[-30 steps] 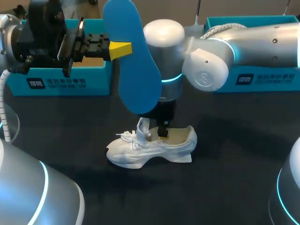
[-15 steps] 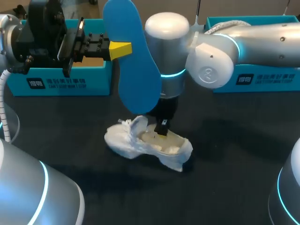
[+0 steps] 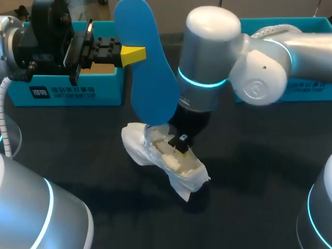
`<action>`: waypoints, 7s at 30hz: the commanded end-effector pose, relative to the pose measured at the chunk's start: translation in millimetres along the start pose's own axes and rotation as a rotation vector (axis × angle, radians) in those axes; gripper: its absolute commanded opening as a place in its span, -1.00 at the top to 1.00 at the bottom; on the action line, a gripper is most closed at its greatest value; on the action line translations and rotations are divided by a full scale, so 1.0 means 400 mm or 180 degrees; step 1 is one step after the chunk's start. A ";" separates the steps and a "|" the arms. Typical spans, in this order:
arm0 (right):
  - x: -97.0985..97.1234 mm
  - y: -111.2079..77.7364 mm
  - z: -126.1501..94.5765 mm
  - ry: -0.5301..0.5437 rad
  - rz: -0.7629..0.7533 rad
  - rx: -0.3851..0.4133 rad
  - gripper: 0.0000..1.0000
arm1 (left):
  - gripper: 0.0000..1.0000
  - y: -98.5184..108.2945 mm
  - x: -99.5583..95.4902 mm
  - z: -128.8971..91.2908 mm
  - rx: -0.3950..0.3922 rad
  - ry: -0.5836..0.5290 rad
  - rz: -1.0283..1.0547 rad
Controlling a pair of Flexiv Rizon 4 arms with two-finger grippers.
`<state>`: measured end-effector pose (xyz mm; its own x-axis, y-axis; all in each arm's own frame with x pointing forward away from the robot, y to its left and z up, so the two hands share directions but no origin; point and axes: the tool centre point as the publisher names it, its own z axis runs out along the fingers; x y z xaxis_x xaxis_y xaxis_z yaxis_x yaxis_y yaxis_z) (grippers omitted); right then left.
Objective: Take the shoe out of the shoebox, open the shoe tongue, remove and reinsert the insole, then place the shoe into the shoebox
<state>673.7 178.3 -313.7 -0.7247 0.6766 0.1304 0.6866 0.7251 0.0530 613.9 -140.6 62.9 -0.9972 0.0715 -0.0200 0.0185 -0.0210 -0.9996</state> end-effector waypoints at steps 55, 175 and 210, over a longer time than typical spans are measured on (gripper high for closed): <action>-0.055 0.007 0.128 0.0627 0.2014 -0.0547 1.00 | 1.00 0.002 0.000 0.001 0.0004 0.0001 0.0003; -0.233 0.044 -0.477 0.3180 0.1862 -0.1792 -1.00 | 1.00 0.119 -0.150 -0.025 -0.0133 0.0312 0.3924; -0.262 0.055 -0.508 0.3508 0.1878 -0.1766 -1.00 | 1.00 0.263 -0.215 0.021 0.0114 0.0010 0.5656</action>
<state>776.1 96.0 -124.7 -0.0765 0.2212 0.9722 0.9967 0.0447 0.0682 701.5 -153.8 -35.3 0.2186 -0.0327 -0.9753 0.9709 -0.0929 0.2207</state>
